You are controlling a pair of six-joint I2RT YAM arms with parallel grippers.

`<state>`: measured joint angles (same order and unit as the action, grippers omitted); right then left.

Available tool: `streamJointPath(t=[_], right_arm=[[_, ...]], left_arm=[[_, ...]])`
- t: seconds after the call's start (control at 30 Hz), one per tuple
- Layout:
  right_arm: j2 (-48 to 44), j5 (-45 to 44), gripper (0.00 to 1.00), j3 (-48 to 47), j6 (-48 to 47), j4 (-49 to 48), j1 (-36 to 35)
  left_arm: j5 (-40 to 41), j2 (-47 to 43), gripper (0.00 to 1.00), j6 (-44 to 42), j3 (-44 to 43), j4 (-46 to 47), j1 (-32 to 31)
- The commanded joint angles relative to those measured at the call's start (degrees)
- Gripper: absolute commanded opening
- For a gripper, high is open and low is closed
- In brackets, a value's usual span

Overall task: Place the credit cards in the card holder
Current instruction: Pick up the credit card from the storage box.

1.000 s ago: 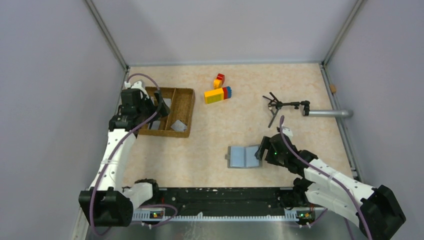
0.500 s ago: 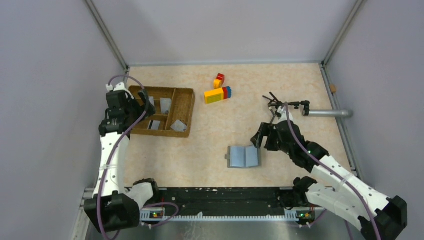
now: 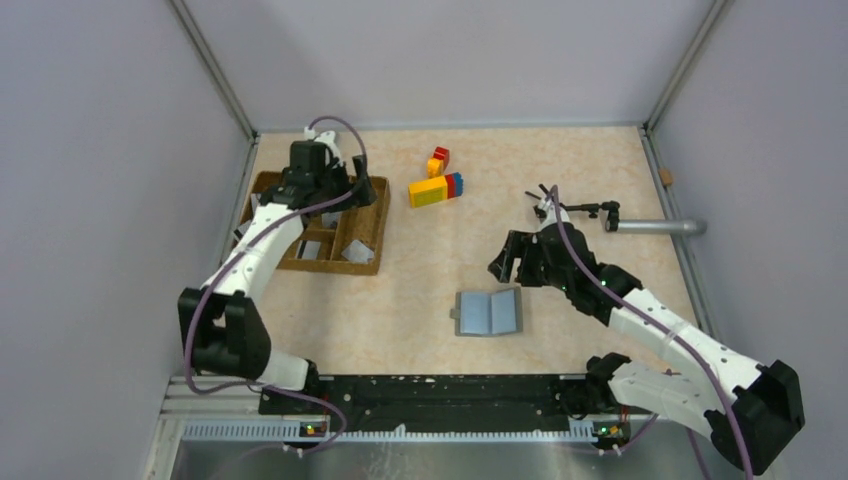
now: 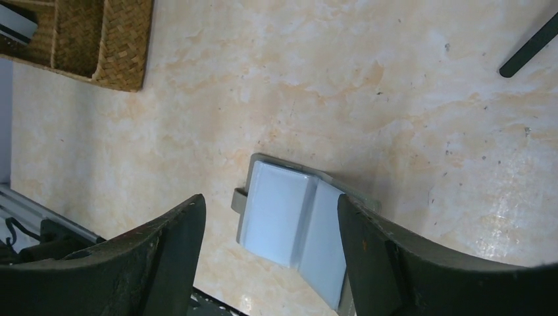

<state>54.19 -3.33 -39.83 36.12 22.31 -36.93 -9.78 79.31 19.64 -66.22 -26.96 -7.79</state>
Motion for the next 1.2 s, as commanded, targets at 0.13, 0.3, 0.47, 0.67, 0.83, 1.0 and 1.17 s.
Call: streamJointPath(t=[0.13,0.3,0.47,0.67,0.83,1.0,1.17], right_arm=[[-3.5,0.0,0.7,1.4,2.5,-1.4,0.5],[-6.3,-1.4,0.69,2.4,3.2,0.6,0.5],[-7.8,-2.1,0.68,3.4,3.6,1.7,0.5],[-7.6,-1.3,0.67,4.1,4.0,0.7,0.5],[-7.4,-1.3,0.66,4.3,4.2,0.8,0.5],[-7.4,-1.4,0.66,4.5,4.3,0.8,0.5],[-7.3,-1.3,0.66,4.5,4.4,0.8,0.5]], left_arm=[[5.2,19.3,0.92,-6.5,-20.4,1.1,-6.0],[5.6,28.2,0.82,-7.9,-27.6,-2.2,-6.3],[5.3,31.7,0.69,-9.3,-29.4,-2.6,-6.3],[4.6,34.8,0.65,-10.1,-30.9,-3.8,-6.4],[4.6,35.8,0.6,-10.3,-31.2,-4.1,-6.4],[5.3,36.4,0.54,-10.7,-31.3,-4.3,-6.4],[6.1,36.4,0.47,-11.0,-31.4,-4.4,-6.4]])
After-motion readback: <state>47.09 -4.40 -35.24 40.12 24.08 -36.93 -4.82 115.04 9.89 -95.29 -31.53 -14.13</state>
